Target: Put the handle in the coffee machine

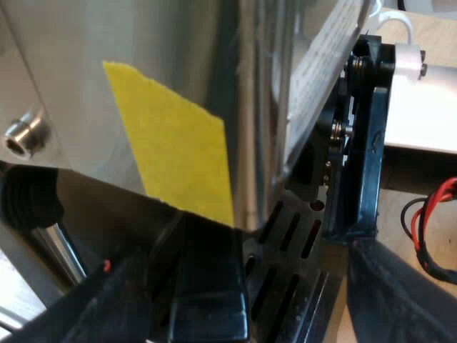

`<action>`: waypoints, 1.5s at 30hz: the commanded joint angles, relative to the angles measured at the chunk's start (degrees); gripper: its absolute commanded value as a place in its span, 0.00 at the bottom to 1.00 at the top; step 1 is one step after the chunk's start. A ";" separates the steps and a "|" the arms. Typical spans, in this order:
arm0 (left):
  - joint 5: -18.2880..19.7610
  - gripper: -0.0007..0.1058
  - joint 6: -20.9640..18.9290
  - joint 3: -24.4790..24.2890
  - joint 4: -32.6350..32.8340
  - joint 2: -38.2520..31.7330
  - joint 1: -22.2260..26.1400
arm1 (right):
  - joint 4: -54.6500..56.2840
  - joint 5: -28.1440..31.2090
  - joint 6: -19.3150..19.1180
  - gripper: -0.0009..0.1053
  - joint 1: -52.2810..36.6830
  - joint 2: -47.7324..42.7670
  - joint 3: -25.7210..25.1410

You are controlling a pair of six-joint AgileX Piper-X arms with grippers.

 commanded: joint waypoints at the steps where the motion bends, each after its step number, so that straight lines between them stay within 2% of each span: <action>1: 0.72 0.58 -0.11 -0.62 -0.15 -0.79 -0.28 | -4.10 0.60 -0.21 0.17 -0.39 -2.93 -1.22; 14: 0.28 0.58 -0.11 -0.57 -0.03 -7.37 -0.28 | -7.39 -2.68 0.74 0.17 -0.39 -2.92 -2.38; 17: 0.28 0.58 -1.67 -0.57 0.28 -7.38 1.67 | -7.39 -2.66 3.32 0.17 -0.39 -2.92 -3.51; 22: 3.89 0.58 -3.16 -1.19 0.28 -7.38 7.14 | -7.39 -2.66 3.33 0.17 -0.39 -2.92 -4.05; 24: 4.24 0.58 -3.15 -1.70 0.28 -7.38 8.71 | -7.39 -2.66 3.33 0.17 -0.39 -2.92 -4.05; 30: 0.35 0.58 -3.36 -4.47 0.28 -7.14 9.69 | -7.39 -2.37 3.33 0.17 -0.39 -2.92 -4.05; 33: -3.17 0.58 -6.12 -6.04 0.11 -6.12 9.70 | -7.39 -2.37 3.33 0.17 -0.39 -2.92 -4.05; 35: -9.19 0.58 -7.89 -7.34 -0.19 -4.71 9.14 | -7.39 -2.37 3.33 0.17 -0.39 -2.92 -4.05; 39: -14.26 0.58 -7.86 -9.49 0.14 -2.57 7.20 | -7.39 -2.37 3.33 0.17 -0.39 -2.92 -4.05; 42: -16.79 0.52 -7.86 -11.85 1.50 -0.99 5.09 | -7.39 -2.37 3.33 0.17 -0.39 -2.92 -4.05; 43: -19.30 0.46 -7.86 -12.79 2.18 -0.38 3.91 | -7.39 -2.37 3.33 0.17 -0.39 -2.92 -4.05; 45: -20.95 0.42 -7.86 -13.29 2.54 0.01 3.02 | -7.39 -2.37 3.33 0.17 -0.39 -2.92 -4.05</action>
